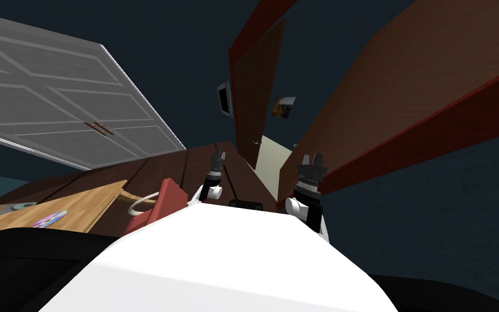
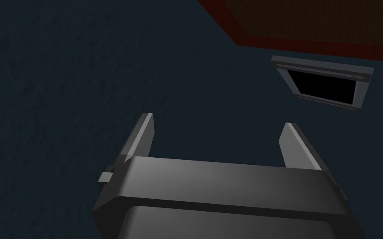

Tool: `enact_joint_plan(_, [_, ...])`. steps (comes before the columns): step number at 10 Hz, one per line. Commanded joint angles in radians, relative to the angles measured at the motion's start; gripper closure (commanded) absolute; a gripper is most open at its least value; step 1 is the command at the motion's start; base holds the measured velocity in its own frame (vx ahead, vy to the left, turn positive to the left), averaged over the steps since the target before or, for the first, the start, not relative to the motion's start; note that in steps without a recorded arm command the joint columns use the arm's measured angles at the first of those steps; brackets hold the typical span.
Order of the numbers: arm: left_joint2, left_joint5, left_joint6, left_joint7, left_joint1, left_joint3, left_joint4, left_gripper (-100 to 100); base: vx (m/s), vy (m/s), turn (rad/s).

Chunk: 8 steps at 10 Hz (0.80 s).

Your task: Push the door open

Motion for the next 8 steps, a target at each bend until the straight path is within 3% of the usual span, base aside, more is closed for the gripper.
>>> enact_joint_plan(1, [0.000, 0.003, -0.014, -0.001, -0.008, -0.014, 0.038, -100, 0.122, 0.061, -0.059])
enact_joint_plan(8, [0.008, 0.029, -0.034, -0.002, -0.065, -0.069, 0.195, -100, 0.112, 0.061, -0.083])
